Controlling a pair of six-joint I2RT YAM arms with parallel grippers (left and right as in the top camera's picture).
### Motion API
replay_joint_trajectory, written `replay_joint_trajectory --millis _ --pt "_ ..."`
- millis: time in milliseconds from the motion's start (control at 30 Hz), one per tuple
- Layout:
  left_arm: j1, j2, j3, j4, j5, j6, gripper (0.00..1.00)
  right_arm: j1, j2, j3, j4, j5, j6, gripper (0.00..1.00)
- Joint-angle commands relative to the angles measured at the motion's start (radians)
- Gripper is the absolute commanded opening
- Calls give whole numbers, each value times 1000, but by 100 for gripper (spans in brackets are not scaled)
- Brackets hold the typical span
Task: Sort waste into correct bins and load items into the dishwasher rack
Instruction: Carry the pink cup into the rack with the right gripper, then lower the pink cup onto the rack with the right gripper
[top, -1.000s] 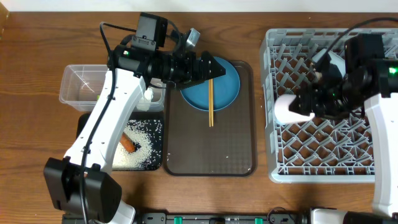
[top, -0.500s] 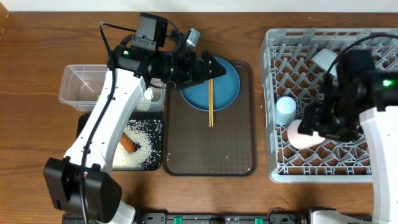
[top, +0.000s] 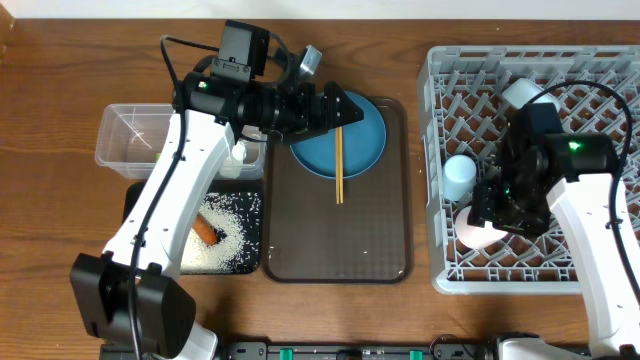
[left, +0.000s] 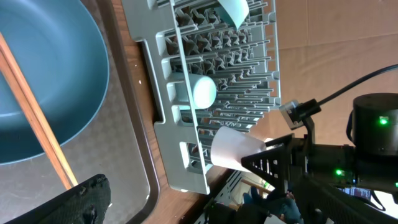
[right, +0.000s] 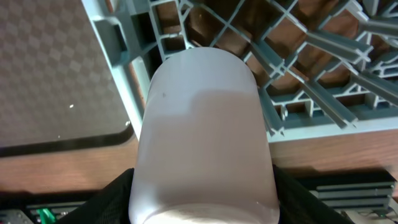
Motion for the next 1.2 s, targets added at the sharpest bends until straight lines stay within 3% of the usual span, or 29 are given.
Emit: replay_joint_trajectory --millis 0,300,367,467,800,900,1167 --pt "0 7 -11 0 -7 17 96 11 -7 -26 22 12 15 1" --pt "0 7 -11 0 -7 17 96 11 -7 -109 97 15 5 4" --pt "0 7 -11 1 -7 17 96 11 -7 -110 94 14 -3 18" --pt "0 7 -11 0 -7 17 96 11 -7 -110 93 14 -2 31" --pt "0 7 -11 0 -7 17 96 11 -7 -110 74 14 -3 54" --pt "0 7 -11 1 -7 17 96 11 -7 -110 70 14 -3 69" --pt "0 7 -11 0 -7 17 96 11 -7 -110 63 14 -29 77"
